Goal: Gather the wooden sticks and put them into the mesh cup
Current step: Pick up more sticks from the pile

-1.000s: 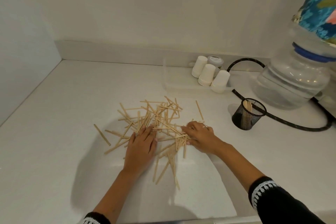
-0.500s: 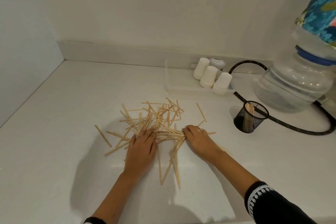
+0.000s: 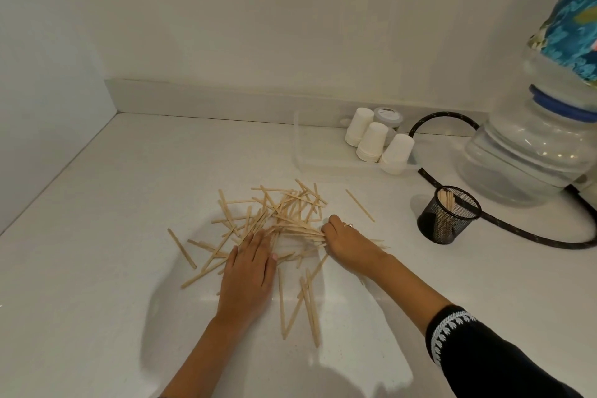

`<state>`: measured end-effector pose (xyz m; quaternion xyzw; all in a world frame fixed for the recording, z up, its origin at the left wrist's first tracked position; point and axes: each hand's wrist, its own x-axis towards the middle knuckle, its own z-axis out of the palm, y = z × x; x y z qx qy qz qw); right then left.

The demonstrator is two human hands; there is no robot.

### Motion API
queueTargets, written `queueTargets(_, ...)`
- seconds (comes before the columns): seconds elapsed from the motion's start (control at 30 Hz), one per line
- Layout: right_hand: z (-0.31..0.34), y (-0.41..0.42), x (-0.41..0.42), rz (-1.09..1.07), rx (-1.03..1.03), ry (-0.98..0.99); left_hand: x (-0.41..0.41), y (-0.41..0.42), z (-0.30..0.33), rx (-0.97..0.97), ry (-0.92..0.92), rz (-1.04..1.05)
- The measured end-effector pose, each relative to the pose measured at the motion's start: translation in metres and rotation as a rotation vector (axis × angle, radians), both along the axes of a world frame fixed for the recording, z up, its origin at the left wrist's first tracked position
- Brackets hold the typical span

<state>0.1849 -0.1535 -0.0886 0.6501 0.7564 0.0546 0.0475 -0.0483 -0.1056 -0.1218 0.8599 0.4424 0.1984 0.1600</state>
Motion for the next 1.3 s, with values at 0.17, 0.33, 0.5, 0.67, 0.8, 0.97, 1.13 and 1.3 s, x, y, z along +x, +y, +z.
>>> queueTargets(0.17, 0.012, 0.007, 0.004, -0.199, -0.094, 0.399, 0.000, -0.001, 0.001, -0.011, -0.031, 0.014)
queueTargets(0.33, 0.019, 0.007, 0.012, -0.319, -0.017, 0.702, 0.000, -0.001, 0.001, -0.019, -0.047, 0.017)
queueTargets(0.5, 0.023, 0.011, 0.020, -0.360, 0.070, 0.921, 0.001, -0.001, 0.002, -0.013, -0.018, 0.014)
queueTargets(0.67, 0.033, 0.015, 0.022, -0.494, 0.167, 1.167, 0.002, -0.002, 0.004, -0.019, -0.026, 0.028)
queueTargets(0.8, 0.041, 0.019, 0.023, -0.539, 0.262, 1.346, 0.001, -0.002, 0.005, -0.013, -0.011, 0.024)
queueTargets(0.97, 0.051, 0.029, 0.027, -0.609, 0.458, 1.494, 0.002, -0.001, 0.005, -0.023, -0.006, 0.027)
queueTargets(1.13, 0.057, 0.039, 0.031, -0.667, 0.523, 1.585, 0.002, -0.001, 0.006, -0.034, 0.001, 0.026)
queueTargets(1.3, 0.048, 0.044, 0.030, -0.680, 0.652, 1.620, 0.003, -0.001, 0.008, -0.038, 0.007, 0.023)
